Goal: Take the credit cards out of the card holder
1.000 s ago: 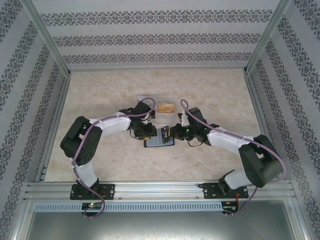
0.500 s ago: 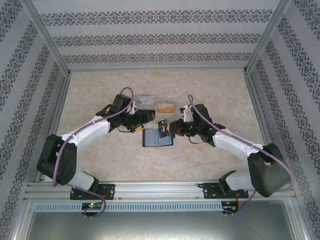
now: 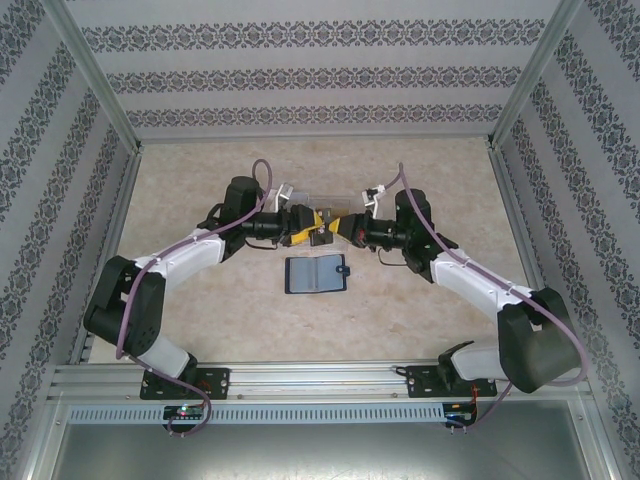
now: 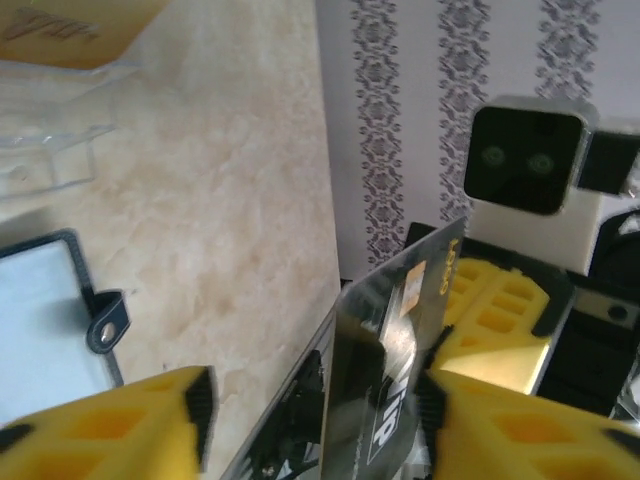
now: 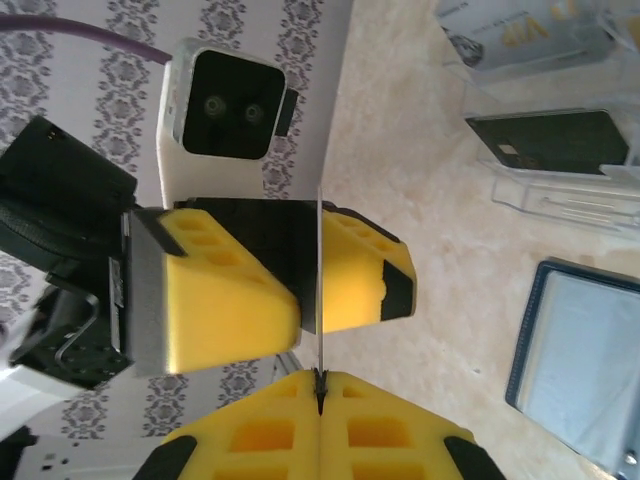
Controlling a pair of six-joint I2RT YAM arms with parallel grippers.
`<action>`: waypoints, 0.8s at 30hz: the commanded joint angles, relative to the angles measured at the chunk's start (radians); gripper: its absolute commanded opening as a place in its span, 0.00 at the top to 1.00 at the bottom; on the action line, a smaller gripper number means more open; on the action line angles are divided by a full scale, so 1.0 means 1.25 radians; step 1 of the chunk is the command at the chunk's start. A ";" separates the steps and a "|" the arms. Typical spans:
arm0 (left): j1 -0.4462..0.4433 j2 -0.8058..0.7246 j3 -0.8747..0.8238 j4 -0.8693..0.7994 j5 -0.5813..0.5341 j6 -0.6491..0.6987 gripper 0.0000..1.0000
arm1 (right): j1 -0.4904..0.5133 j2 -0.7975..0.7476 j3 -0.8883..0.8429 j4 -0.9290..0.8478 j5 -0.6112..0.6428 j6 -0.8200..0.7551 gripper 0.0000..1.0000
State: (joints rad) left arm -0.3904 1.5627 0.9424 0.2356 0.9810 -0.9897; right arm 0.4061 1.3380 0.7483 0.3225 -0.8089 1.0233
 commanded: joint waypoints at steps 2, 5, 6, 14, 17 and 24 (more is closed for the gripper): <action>0.006 -0.012 0.018 0.141 0.048 -0.023 0.65 | -0.014 0.014 0.026 0.080 -0.043 0.048 1.00; 0.006 -0.021 0.016 0.173 0.041 -0.038 0.79 | -0.014 0.028 0.038 0.096 -0.050 0.064 0.99; 0.006 -0.026 0.013 0.184 0.038 -0.045 0.82 | -0.013 0.032 0.041 0.102 -0.052 0.071 0.95; 0.007 -0.042 -0.023 0.277 -0.015 -0.131 0.96 | -0.003 0.039 0.046 0.137 -0.022 0.107 0.67; 0.008 -0.038 -0.030 0.295 -0.017 -0.157 0.97 | 0.002 0.045 0.047 0.148 -0.018 0.115 0.68; 0.011 -0.030 -0.031 0.283 -0.016 -0.182 0.96 | 0.019 0.069 0.073 0.154 -0.022 0.112 0.81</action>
State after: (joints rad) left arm -0.3885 1.5322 0.9092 0.5270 0.9638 -1.1854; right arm 0.4171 1.4109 0.8051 0.4690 -0.8352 1.1667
